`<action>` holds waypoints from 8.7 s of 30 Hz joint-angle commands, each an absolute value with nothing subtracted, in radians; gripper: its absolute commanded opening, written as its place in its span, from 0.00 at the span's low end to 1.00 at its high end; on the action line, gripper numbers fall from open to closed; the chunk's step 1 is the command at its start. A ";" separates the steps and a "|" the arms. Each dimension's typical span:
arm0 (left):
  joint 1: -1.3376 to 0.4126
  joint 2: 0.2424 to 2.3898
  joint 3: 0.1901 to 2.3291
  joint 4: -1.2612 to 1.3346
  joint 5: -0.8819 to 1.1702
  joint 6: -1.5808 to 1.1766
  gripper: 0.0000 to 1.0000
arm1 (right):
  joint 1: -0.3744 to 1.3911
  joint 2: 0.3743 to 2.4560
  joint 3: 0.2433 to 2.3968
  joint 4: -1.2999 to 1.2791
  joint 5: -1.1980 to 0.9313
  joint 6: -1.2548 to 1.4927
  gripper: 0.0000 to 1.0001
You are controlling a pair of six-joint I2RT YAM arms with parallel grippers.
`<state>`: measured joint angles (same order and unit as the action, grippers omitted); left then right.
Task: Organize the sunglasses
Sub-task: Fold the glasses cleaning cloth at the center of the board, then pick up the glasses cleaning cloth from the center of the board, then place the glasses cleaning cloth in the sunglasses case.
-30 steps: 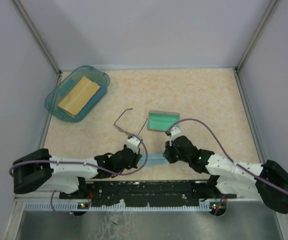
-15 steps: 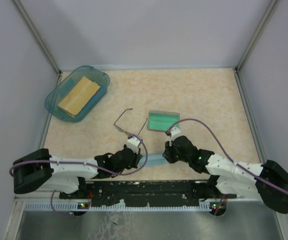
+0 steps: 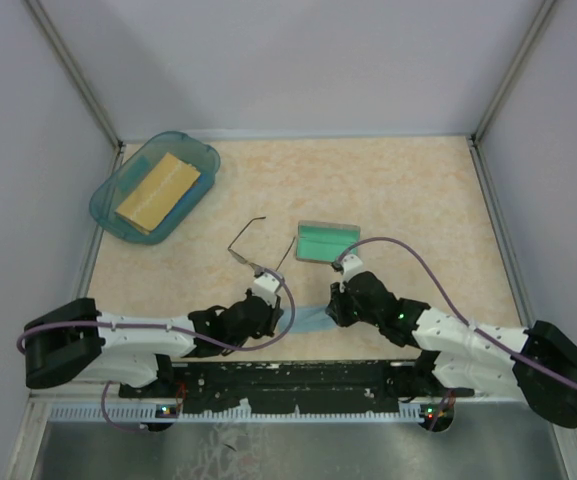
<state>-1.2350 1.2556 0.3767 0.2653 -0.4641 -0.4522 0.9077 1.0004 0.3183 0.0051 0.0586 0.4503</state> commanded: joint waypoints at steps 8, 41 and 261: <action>-1.242 1.203 0.377 0.228 -0.510 -0.462 0.28 | 0.928 0.950 0.319 -0.002 0.072 0.460 0.24; -1.186 1.252 0.265 0.453 -0.436 -0.489 0.70 | 0.882 1.105 0.411 0.045 0.212 0.464 0.45; -0.707 1.864 0.833 0.756 0.054 -0.245 0.00 | 0.421 1.435 0.511 0.571 0.118 0.422 0.00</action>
